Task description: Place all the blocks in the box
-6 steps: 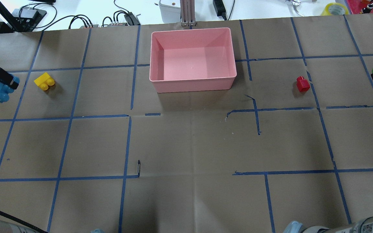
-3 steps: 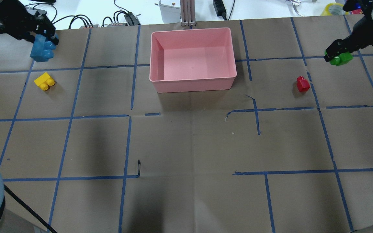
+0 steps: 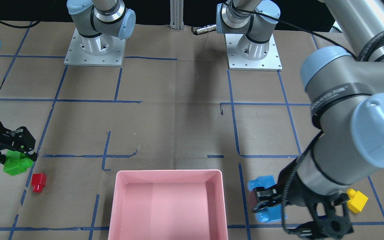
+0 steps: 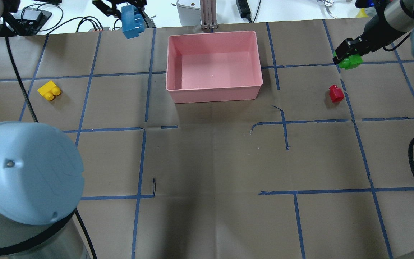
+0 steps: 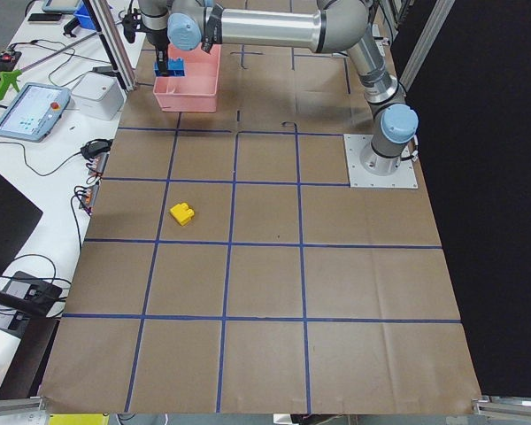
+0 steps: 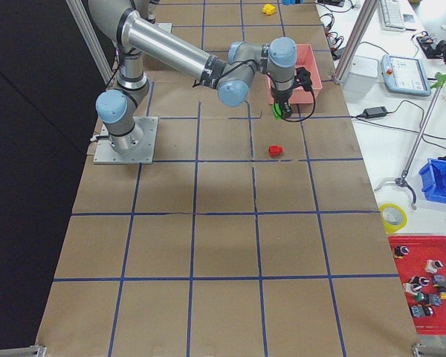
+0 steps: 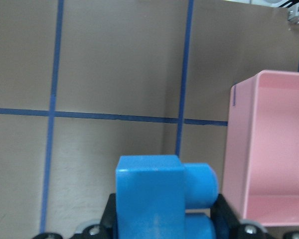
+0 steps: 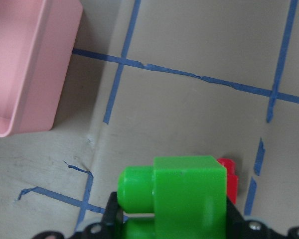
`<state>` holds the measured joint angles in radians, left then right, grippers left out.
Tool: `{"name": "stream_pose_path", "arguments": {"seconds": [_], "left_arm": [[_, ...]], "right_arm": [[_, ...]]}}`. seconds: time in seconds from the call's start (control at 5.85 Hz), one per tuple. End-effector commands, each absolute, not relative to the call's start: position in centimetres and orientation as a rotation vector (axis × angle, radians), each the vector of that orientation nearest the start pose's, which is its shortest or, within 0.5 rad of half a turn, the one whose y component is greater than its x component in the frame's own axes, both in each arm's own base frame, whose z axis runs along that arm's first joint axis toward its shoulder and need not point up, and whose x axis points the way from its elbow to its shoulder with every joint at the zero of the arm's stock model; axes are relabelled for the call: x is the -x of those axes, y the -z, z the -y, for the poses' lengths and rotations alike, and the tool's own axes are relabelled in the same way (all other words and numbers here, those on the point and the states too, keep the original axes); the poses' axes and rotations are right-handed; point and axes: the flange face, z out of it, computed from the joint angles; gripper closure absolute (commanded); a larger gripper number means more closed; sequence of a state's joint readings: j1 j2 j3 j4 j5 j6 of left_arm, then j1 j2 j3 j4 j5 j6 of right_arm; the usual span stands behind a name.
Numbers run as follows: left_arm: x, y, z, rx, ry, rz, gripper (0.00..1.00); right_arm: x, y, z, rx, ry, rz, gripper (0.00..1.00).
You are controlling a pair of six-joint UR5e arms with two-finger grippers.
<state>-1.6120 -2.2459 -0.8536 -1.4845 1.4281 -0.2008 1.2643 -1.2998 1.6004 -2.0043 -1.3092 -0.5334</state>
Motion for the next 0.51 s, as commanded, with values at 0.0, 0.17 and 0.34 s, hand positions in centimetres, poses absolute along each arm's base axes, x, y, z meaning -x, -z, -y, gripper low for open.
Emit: {"name": "stream_pose_path", "arguments": {"seconds": [0.0,0.17,0.34], "left_arm": [[26.7,-36.1,77.0,0.295,0.153,-3.247,0.95],[28.8,-31.6,77.2,0.278,0.095,-3.235,0.95],[30.1,-30.0,76.9,0.285,0.095,-3.236,0.95]], "right_arm": [[-4.6,-38.2,62.3,0.264,0.317,-2.891,0.96],[-8.1,-38.4,62.3,0.217,0.322,-2.88,0.96],[-12.5,-36.8,63.5,0.11,0.374,-2.844,0.96]]}}
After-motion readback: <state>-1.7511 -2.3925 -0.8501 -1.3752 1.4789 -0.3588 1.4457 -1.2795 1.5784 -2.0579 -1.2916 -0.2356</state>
